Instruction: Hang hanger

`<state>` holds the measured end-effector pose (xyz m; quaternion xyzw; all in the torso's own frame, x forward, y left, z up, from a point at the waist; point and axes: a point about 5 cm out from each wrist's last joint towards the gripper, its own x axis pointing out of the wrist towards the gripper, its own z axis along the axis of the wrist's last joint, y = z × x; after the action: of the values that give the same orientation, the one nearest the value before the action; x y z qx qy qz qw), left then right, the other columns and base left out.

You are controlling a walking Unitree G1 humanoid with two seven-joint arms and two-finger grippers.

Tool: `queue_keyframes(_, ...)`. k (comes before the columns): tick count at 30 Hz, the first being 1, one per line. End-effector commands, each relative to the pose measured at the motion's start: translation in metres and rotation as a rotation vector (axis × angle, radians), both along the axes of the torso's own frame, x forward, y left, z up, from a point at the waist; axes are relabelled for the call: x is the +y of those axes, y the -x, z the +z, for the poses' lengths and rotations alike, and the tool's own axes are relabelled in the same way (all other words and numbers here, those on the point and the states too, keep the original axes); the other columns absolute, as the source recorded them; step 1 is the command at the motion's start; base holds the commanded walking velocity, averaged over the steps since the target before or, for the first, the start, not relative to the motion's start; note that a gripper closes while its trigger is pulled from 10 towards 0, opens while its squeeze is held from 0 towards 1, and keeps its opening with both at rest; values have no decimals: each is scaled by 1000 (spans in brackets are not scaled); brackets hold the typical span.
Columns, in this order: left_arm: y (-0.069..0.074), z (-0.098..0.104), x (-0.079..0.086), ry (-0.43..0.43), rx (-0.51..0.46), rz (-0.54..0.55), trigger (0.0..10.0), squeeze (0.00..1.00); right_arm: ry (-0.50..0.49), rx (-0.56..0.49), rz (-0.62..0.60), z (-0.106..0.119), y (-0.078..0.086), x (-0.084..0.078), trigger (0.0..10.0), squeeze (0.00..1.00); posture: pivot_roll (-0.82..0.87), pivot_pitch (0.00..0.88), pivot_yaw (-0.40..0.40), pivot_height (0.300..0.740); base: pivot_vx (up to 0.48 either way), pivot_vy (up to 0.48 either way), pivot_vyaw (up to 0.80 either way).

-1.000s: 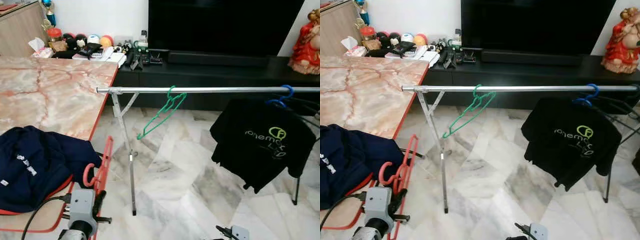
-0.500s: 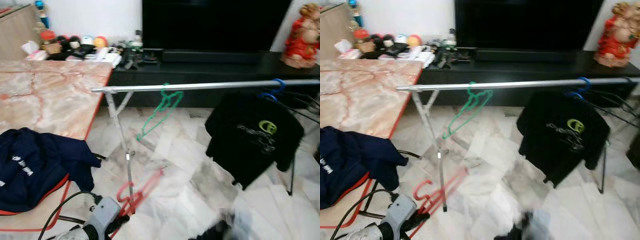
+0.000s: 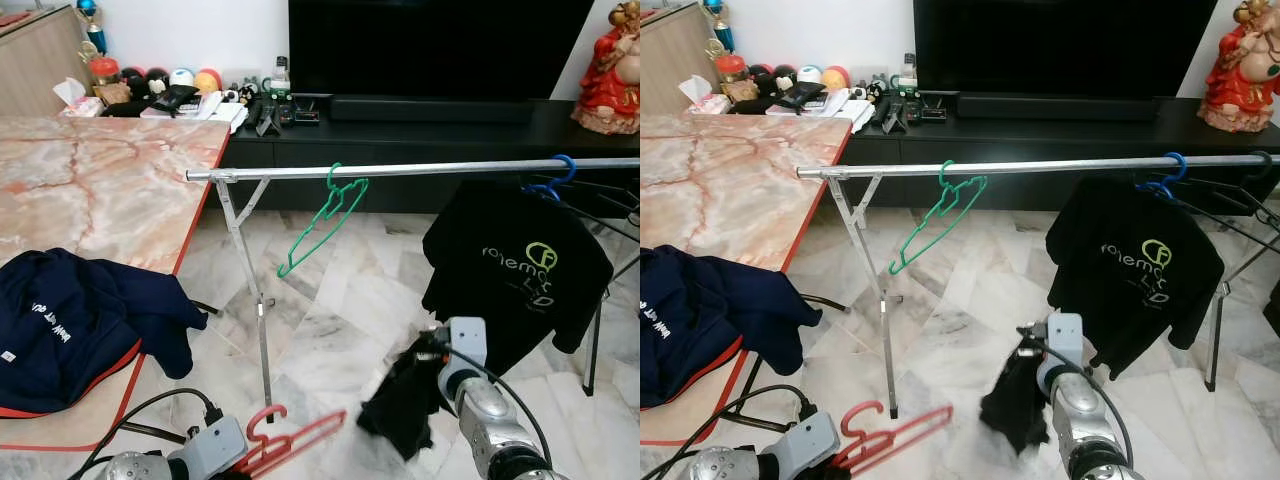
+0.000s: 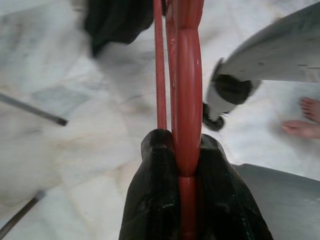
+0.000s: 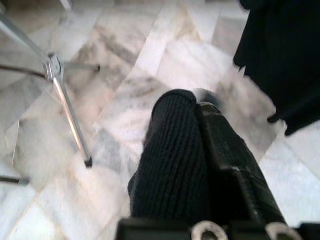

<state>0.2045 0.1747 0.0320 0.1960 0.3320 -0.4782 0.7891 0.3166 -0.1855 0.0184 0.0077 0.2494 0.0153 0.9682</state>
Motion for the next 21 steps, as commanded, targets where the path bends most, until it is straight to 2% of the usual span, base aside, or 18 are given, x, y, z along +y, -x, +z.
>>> queue_keyframes(1,-4,7,-4,14,35,-68,10000,0,-15,-37,48,16,-15,10,10000,0,52,59,-14,740,0,0,0)
queue_keyframes(4,-11,10,-8,14,29,-78,10000,0,-31,-43,86,21,-19,17,10000,0,54,59,-15,740,0,0,0)
queue_keyframes(8,-32,20,-21,49,-20,-83,10000,0,-41,-13,117,24,-24,27,10000,0,50,57,-20,740,0,0,0)
queue_keyframes(11,-40,23,-25,52,-26,-84,10000,0,-45,5,131,24,-24,32,10000,0,52,58,-20,740,0,0,0)
queue_keyframes(14,-51,29,-27,61,-43,-64,10000,0,-80,13,196,26,-26,43,10000,0,55,56,-21,740,0,0,0)
queue_keyframes(21,-54,28,-40,91,-22,-108,10000,0,-108,39,304,26,-24,57,10000,0,51,55,-19,740,0,0,0)
